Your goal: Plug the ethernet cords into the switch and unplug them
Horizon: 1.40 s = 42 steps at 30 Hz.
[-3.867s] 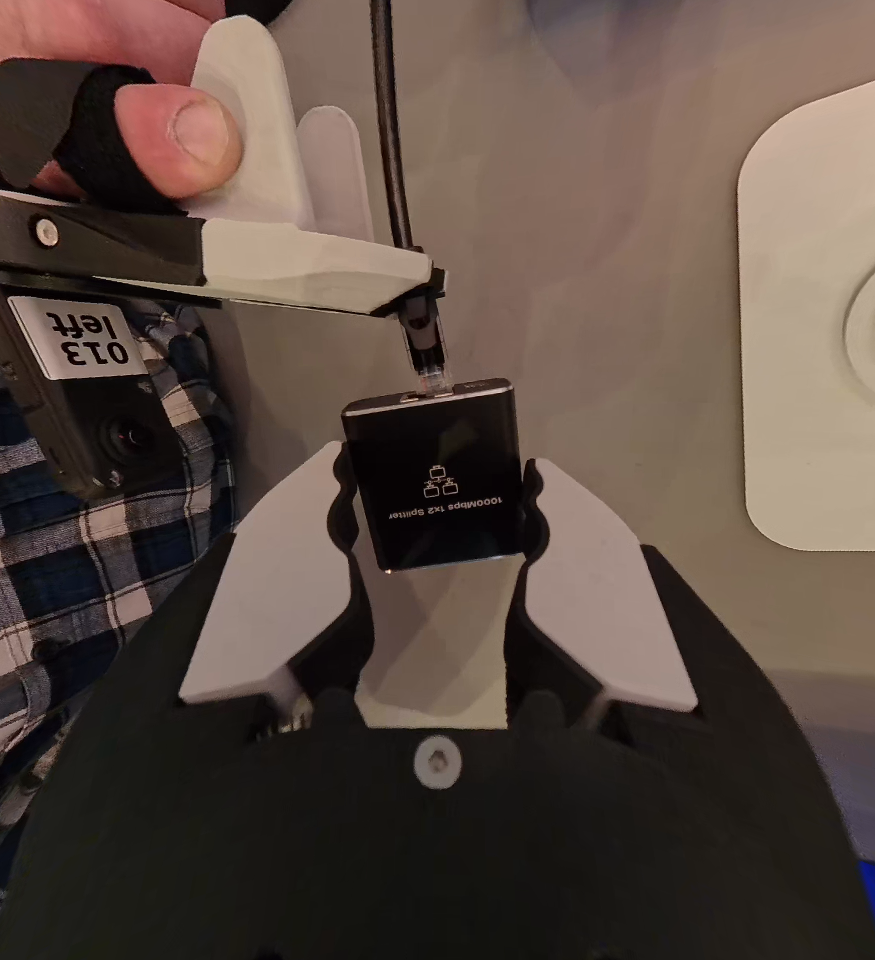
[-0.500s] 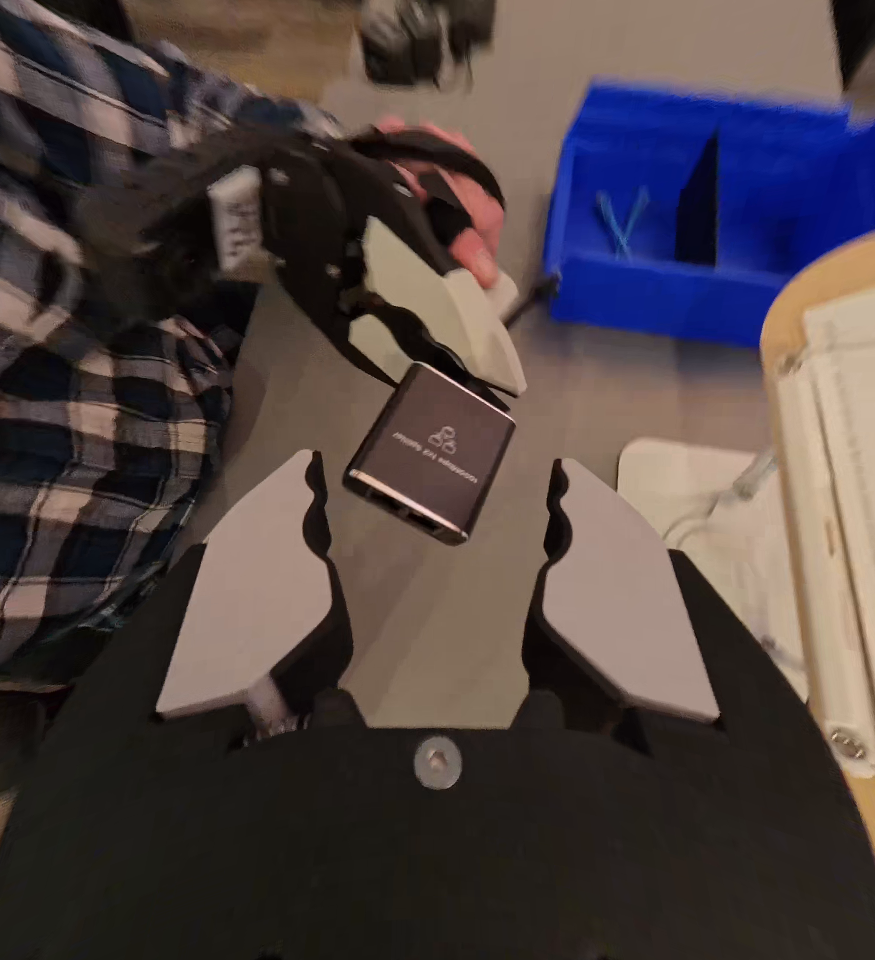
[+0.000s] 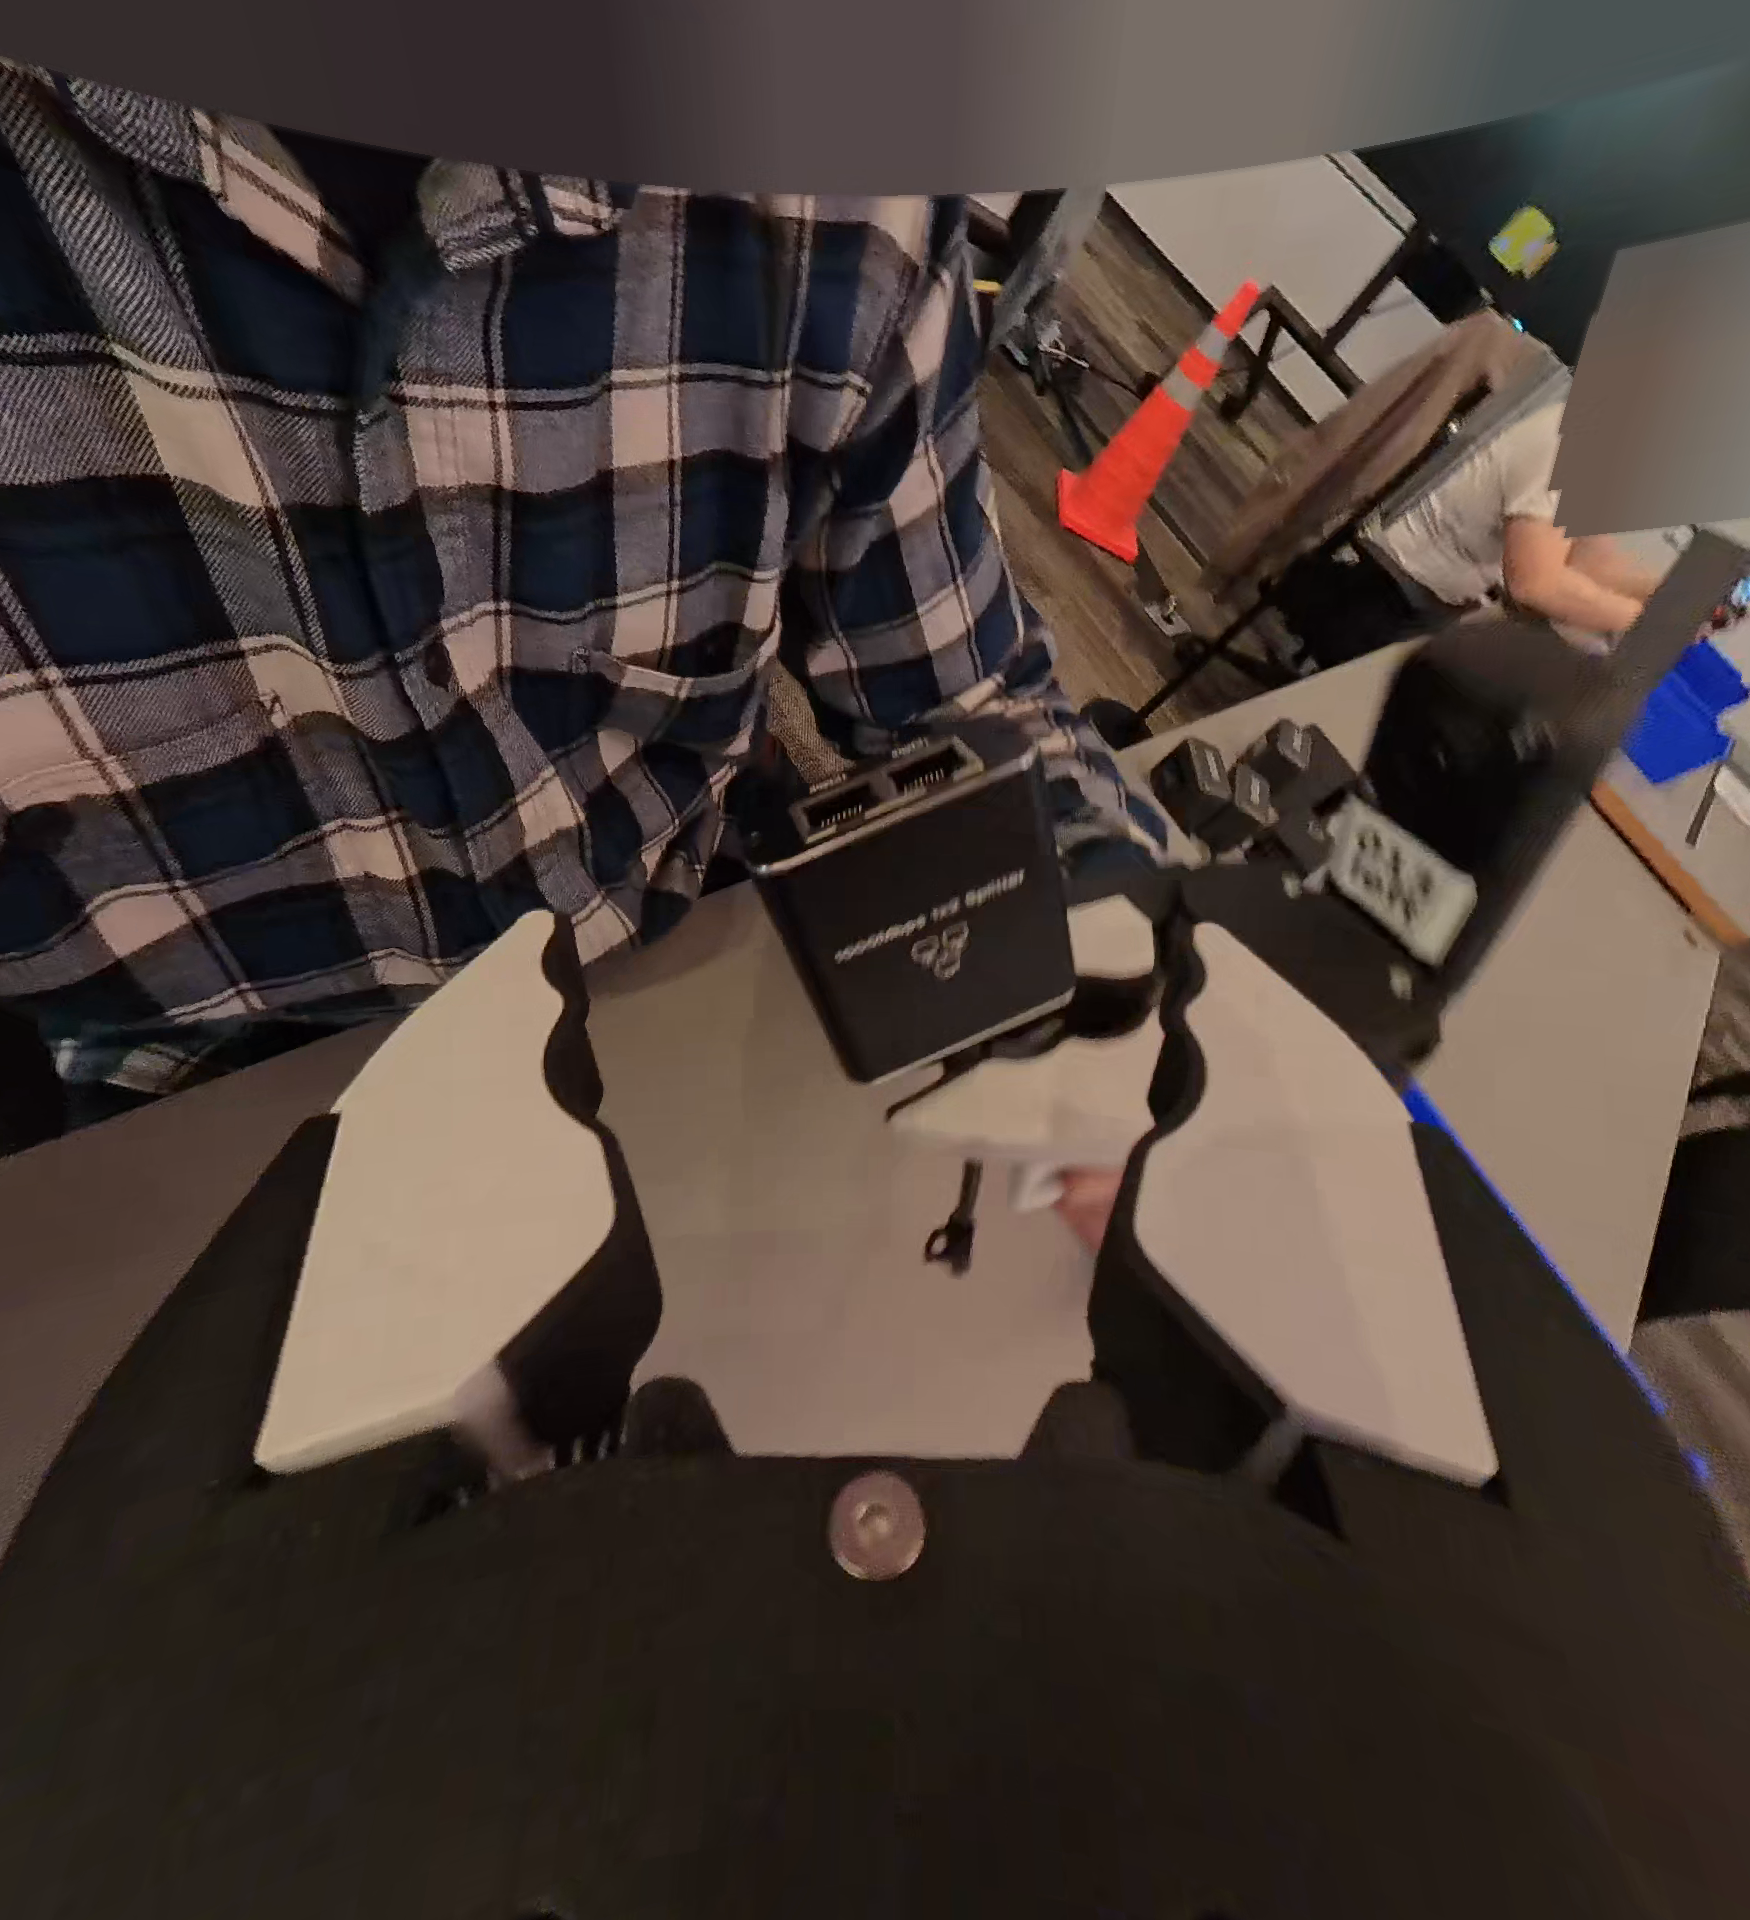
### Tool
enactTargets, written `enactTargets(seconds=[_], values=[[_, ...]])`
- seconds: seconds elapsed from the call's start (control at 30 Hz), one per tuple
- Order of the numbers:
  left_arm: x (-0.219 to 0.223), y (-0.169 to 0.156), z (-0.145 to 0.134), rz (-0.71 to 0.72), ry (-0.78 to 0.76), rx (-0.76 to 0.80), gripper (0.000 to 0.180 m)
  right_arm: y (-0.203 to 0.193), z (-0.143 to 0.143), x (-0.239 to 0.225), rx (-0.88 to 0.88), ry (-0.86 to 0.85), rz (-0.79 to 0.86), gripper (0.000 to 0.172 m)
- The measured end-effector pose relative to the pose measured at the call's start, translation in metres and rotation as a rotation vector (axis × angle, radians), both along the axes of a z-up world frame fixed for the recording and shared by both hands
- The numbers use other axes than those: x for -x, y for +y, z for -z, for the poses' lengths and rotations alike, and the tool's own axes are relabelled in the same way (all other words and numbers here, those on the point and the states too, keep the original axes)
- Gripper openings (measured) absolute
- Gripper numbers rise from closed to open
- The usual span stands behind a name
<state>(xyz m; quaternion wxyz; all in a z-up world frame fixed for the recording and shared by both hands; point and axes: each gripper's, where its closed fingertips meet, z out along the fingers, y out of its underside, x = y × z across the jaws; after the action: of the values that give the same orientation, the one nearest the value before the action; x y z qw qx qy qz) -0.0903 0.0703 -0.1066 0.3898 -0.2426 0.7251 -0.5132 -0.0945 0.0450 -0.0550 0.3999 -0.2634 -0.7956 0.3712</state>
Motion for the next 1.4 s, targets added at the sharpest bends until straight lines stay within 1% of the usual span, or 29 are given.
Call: enactTargets(seconds=[0.1,0.2,0.33,0.37,0.43,0.6,0.7,0.73,0.8,0.83,0.93,1.03,1.07,1.1,1.13,1.2,1.3,1.4], values=[[0.002,-0.011,0.0,0.12,0.008,0.078,0.012,-0.015,0.003,0.018,-0.052,-0.001,-0.068,0.105],[0.002,-0.019,0.003,0.211,0.025,0.134,0.012,-0.02,0.008,0.029,-0.062,-0.006,-0.102,0.1],[0.005,-0.027,0.0,0.284,0.013,0.184,0.012,-0.022,0.018,0.036,-0.058,-0.018,-0.124,0.09],[0.005,-0.028,0.0,0.296,0.014,0.19,0.012,-0.023,0.02,0.037,-0.058,-0.019,-0.129,0.085],[0.005,-0.033,0.004,0.322,0.031,0.187,0.012,-0.026,0.021,0.038,-0.051,-0.015,-0.151,0.065],[0.006,-0.037,0.004,0.35,0.033,0.226,0.012,-0.028,0.024,0.039,-0.024,-0.059,-0.129,0.065],[0.002,-0.033,0.004,0.316,0.035,0.243,0.013,-0.024,0.024,0.039,0.004,-0.102,-0.088,0.065],[0.0,-0.029,0.003,0.281,0.029,0.247,0.02,-0.021,0.022,0.038,0.006,-0.103,-0.07,0.065],[-0.001,-0.015,0.01,0.166,0.057,0.193,0.035,-0.015,0.02,0.033,0.008,-0.116,-0.026,0.065],[0.002,-0.009,0.011,0.117,0.069,0.171,0.04,-0.012,0.018,0.03,0.013,-0.12,0.001,0.065],[0.021,0.016,0.016,-0.074,0.104,0.066,0.046,0.001,0.013,0.015,0.044,-0.147,0.088,0.065],[0.053,0.06,0.02,-0.353,0.152,-0.097,0.05,0.024,0.018,0.003,0.06,-0.204,0.233,0.066],[0.067,0.082,0.022,-0.481,0.177,-0.178,0.048,0.033,0.022,0.0,0.071,-0.226,0.284,0.065],[0.083,0.105,0.025,-0.598,0.209,-0.259,0.048,0.042,0.027,-0.004,0.082,-0.252,0.338,0.065],[0.1,0.123,0.029,-0.686,0.245,-0.325,0.048,0.052,0.034,-0.008,0.09,-0.283,0.39,0.065],[0.132,0.154,0.037,-0.823,0.315,-0.4,0.047,0.067,0.049,-0.013,0.125,-0.337,0.464,0.065],[0.167,0.187,0.044,-0.966,0.361,-0.48,0.046,0.089,0.083,-0.02,0.186,-0.459,0.562,0.065],[0.195,0.21,0.058,-1.048,0.443,-0.579,0.045,0.105,0.118,-0.029,0.233,-0.61,0.651,0.065]])
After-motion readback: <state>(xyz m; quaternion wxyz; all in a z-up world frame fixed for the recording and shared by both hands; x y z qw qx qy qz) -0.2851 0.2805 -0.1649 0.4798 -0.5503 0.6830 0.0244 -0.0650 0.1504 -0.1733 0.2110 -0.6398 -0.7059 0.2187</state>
